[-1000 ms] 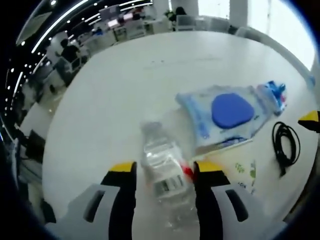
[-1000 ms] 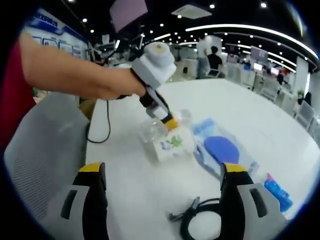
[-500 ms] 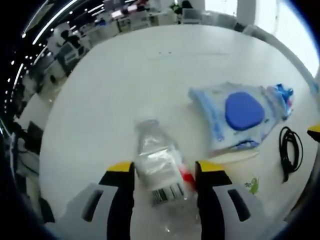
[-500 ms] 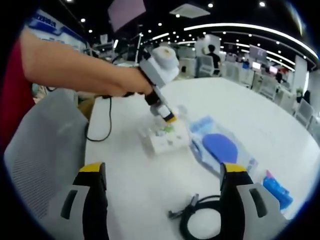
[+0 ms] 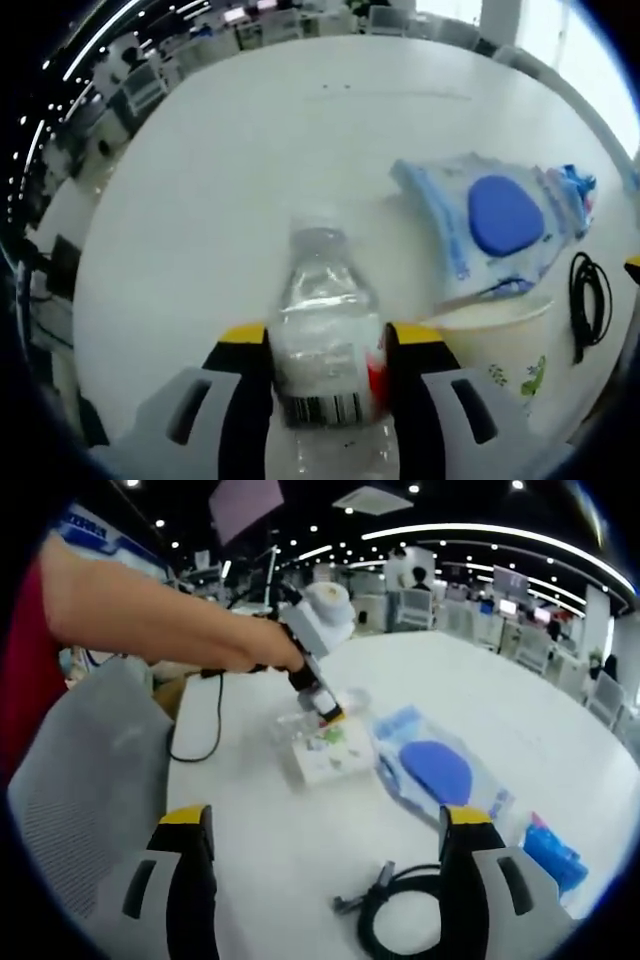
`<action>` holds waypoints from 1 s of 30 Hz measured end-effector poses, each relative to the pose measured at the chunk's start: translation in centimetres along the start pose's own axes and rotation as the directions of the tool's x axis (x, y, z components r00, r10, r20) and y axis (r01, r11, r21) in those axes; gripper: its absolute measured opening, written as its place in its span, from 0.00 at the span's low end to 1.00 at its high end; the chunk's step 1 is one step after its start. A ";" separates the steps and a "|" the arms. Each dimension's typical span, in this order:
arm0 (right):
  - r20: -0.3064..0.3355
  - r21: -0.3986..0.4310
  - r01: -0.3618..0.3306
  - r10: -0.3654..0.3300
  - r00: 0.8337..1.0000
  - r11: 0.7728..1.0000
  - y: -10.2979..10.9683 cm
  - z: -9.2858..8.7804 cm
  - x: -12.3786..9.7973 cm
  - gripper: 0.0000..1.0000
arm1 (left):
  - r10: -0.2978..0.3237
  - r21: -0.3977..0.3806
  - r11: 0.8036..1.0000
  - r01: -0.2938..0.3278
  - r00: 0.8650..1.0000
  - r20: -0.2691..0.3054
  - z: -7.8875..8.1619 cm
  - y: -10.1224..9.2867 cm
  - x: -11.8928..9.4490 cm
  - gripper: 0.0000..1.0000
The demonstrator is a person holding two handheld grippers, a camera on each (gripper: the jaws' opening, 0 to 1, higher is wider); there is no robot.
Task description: Arrange the tabletop items into an orderly group along one side of the table until the central work area is clear of visible clutter.
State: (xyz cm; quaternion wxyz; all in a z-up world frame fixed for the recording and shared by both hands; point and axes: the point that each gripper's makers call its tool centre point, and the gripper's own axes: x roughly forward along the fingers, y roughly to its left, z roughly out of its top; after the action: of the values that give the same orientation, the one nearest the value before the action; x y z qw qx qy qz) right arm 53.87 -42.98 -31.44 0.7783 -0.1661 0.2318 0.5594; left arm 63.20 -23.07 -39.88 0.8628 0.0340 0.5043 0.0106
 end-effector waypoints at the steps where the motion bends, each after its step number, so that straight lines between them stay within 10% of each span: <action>1: -0.001 0.001 0.000 0.000 1.000 1.000 0.0 0.0 0.0 0.92 | -0.005 0.005 1.000 0.005 1.000 -0.002 -0.1 0.0 0.0 0.42; 30: -0.022 -0.056 -0.008 0.006 1.000 0.998 2.3 2.2 0.9 0.90 | -0.124 0.013 0.992 0.124 0.985 0.121 -0.4 1.9 -3.7 0.36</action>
State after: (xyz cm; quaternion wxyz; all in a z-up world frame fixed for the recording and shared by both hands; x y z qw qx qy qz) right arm 52.33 -40.44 -30.08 0.7688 -0.1932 0.2252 0.5665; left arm 61.09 -21.35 -36.70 0.8908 0.0055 0.4519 -0.0466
